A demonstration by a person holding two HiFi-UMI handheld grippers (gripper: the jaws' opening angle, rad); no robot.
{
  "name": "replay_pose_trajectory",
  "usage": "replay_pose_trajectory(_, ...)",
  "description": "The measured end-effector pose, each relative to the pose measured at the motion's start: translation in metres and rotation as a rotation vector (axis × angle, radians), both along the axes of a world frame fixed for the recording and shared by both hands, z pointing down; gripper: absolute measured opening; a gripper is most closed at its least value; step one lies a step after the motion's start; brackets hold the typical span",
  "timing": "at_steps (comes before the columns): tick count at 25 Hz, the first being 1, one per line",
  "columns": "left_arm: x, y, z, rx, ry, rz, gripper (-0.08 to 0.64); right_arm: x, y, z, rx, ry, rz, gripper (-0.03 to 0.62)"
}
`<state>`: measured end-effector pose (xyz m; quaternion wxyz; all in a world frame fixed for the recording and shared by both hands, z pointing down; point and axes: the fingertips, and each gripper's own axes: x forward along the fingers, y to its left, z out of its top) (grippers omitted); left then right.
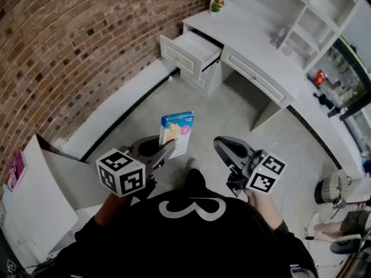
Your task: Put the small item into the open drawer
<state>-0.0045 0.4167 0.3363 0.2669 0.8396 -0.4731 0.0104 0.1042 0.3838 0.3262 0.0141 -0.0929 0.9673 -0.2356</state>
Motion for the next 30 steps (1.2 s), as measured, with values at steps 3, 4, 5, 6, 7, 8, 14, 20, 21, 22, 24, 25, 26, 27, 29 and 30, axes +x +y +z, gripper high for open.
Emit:
replay_pose_trajectory(3, -0.001, -0.01, 0.004, -0.013, -0.001, -0.004, 0.069, -0.002, -0.011, 0.004, -0.008, 0.002, -0.006, 0.009)
replay_pose_trajectory(4, -0.003, -0.015, 0.005, -0.017, -0.001, -0.007, 0.069, -0.003, -0.016, 0.005, -0.01, 0.003, -0.008, 0.009)
replay_pose_trajectory(5, -0.004, -0.02, 0.006, -0.021, -0.001, -0.012, 0.069, -0.004, -0.022, 0.006, -0.013, 0.005, -0.009, 0.009)
replay_pose_trajectory(6, -0.006, -0.025, 0.008, -0.027, 0.0, -0.016, 0.069, -0.005, -0.028, 0.008, -0.019, 0.006, -0.01, 0.009)
replay_pose_trajectory(7, -0.008, -0.031, 0.011, -0.035, 0.002, -0.02, 0.069, -0.006, -0.035, 0.01, -0.026, 0.007, -0.01, 0.009)
replay_pose_trajectory(8, -0.009, -0.036, 0.014, -0.043, 0.003, -0.024, 0.069, -0.008, -0.042, 0.012, -0.033, 0.009, -0.012, 0.009)
replay_pose_trajectory(14, -0.017, -0.077, 0.022, -0.08, 0.016, -0.035, 0.069, -0.019, -0.087, 0.016, -0.064, -0.013, -0.006, 0.011)
replay_pose_trajectory(20, -0.02, -0.129, 0.032, -0.107, 0.024, -0.048, 0.069, -0.022, -0.141, 0.023, -0.097, -0.024, -0.006, 0.012)
replay_pose_trajectory(21, -0.019, -0.137, 0.035, -0.115, 0.026, -0.048, 0.069, -0.022, -0.149, 0.025, -0.101, -0.023, -0.007, 0.012)
replay_pose_trajectory(22, -0.019, -0.145, 0.038, -0.123, 0.029, -0.048, 0.069, -0.022, -0.157, 0.028, -0.103, -0.021, -0.009, 0.012)
replay_pose_trajectory(24, -0.015, -0.162, 0.043, -0.139, 0.032, -0.043, 0.069, -0.022, -0.172, 0.033, -0.108, -0.014, -0.014, 0.012)
replay_pose_trajectory(25, -0.013, -0.171, 0.044, -0.144, 0.032, -0.039, 0.069, -0.022, -0.18, 0.035, -0.112, -0.011, -0.016, 0.012)
replay_pose_trajectory(26, -0.011, -0.181, 0.045, -0.147, 0.031, -0.036, 0.069, -0.021, -0.189, 0.037, -0.117, -0.01, -0.018, 0.012)
replay_pose_trajectory(27, -0.009, -0.191, 0.045, -0.148, 0.029, -0.033, 0.069, -0.02, -0.198, 0.038, -0.122, -0.011, -0.019, 0.012)
replay_pose_trajectory(29, -0.006, -0.21, 0.043, -0.148, 0.025, -0.03, 0.069, -0.018, -0.217, 0.039, -0.131, -0.014, -0.02, 0.012)
replay_pose_trajectory(30, -0.005, -0.22, 0.043, -0.148, 0.023, -0.03, 0.069, -0.018, -0.226, 0.039, -0.133, -0.017, -0.019, 0.012)
